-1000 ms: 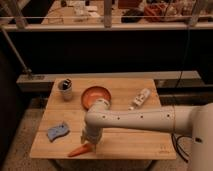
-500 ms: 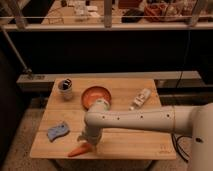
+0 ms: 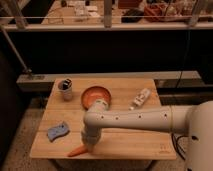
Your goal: Place the pepper in the ceramic bowl
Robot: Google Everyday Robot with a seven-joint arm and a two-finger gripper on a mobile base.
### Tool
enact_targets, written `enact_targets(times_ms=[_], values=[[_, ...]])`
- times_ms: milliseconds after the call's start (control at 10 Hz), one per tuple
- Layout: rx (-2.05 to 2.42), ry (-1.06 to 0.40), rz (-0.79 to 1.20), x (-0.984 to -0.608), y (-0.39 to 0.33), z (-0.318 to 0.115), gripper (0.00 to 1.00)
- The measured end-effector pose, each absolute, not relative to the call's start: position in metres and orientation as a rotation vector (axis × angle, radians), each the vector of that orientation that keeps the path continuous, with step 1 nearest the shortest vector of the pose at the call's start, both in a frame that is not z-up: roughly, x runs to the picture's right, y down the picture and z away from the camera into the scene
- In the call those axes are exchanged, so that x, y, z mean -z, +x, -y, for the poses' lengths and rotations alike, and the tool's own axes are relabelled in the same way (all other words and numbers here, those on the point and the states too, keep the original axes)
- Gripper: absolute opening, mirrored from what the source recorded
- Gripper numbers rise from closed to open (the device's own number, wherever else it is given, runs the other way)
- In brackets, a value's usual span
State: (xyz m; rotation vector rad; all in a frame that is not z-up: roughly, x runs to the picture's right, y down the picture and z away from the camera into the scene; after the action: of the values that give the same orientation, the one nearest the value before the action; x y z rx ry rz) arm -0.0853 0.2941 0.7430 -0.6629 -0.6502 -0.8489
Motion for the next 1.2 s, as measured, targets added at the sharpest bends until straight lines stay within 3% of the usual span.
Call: enact_targets(times_ms=[100, 300, 800, 900, 1000, 1200], values=[[0.851, -0.663, 0.649, -0.739, -0.084, -0.295, 0.05], [0.851, -0.658, 0.648, -0.729, -0.084, -0.291, 0.07], [0.866, -0.657, 0.647, -0.736, -0.08, -0.282, 0.57], [0.869, -0.657, 0.648, -0.734, -0.081, -0.281, 0.62], [0.872, -0.655, 0.649, -0.734, -0.08, -0.279, 0.64], [0.877, -0.652, 0.648, -0.735, -0.077, -0.275, 0.52]])
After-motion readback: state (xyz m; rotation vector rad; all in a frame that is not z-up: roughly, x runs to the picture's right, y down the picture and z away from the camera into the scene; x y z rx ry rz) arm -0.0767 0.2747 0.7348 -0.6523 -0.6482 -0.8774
